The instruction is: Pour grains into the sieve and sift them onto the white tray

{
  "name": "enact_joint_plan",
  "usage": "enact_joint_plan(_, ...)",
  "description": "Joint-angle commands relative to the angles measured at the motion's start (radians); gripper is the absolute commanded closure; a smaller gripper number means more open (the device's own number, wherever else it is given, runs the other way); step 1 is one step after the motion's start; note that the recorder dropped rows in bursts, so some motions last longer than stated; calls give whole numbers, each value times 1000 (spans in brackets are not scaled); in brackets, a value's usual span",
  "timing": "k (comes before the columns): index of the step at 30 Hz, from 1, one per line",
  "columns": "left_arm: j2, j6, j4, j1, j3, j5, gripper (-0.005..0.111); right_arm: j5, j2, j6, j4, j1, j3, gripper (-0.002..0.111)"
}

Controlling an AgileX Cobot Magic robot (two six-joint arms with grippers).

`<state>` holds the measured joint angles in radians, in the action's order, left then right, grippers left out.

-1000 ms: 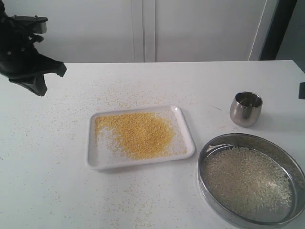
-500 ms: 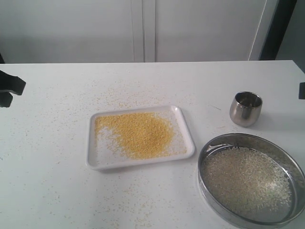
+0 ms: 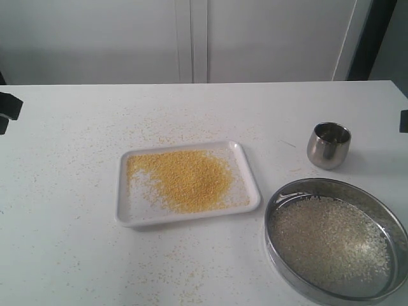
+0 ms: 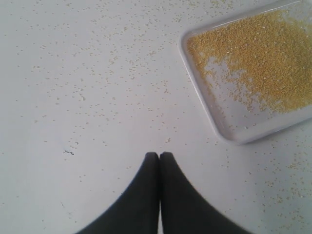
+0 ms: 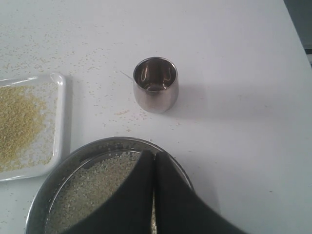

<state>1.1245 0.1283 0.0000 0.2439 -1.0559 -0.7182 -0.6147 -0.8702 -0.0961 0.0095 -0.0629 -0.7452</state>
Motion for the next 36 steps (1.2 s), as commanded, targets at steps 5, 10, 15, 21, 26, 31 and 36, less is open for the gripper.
enact_joint_plan(5, -8, 3, 0, -3, 4, -5, 107, 10, 1, -4, -2, 3, 5, 108)
enact_joint_plan(10, -8, 3, 0, -3, 4, -5, 107, 10, 1, -4, -2, 3, 5, 108)
enact_joint_plan(15, -39, 7, -12, -55, 22, -12, 107, 10, 1, -4, -2, 3, 5, 108)
enact_joint_plan(21, -141, 7, -21, -175, 79, -10, 107, 10, 1, -4, -2, 3, 5, 108)
enact_joint_plan(26, -244, 5, -17, -256, 150, -8, 107, 10, 1, -4, -2, 3, 5, 108)
enact_joint_plan(31, -359, 5, -9, -308, 265, -8, 107, 10, 1, -4, -2, 3, 5, 108)
enact_joint_plan(36, -469, 5, 9, -355, 399, 23, 107, 10, 1, -4, -2, 3, 5, 108)
